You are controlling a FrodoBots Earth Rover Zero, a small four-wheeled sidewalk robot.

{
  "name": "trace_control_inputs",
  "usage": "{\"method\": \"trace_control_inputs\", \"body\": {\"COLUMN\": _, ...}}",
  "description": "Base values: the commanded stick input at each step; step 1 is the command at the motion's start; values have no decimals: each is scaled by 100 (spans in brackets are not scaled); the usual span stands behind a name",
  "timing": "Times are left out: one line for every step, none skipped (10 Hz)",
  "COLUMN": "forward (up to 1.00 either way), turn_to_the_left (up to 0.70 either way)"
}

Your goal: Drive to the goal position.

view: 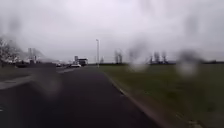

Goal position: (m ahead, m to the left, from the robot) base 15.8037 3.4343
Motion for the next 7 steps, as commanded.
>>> {"method": "trace_control_inputs", "body": {"forward": 100, "turn_to_the_left": 0}}
{"method": "trace_control_inputs", "body": {"forward": 100, "turn_to_the_left": 0}}
{"method": "trace_control_inputs", "body": {"forward": 100, "turn_to_the_left": 0}}
{"method": "trace_control_inputs", "body": {"forward": 100, "turn_to_the_left": 0}}
{"method": "trace_control_inputs", "body": {"forward": 100, "turn_to_the_left": 39}}
{"method": "trace_control_inputs", "body": {"forward": 100, "turn_to_the_left": 40}}
{"method": "trace_control_inputs", "body": {"forward": 100, "turn_to_the_left": 40}}
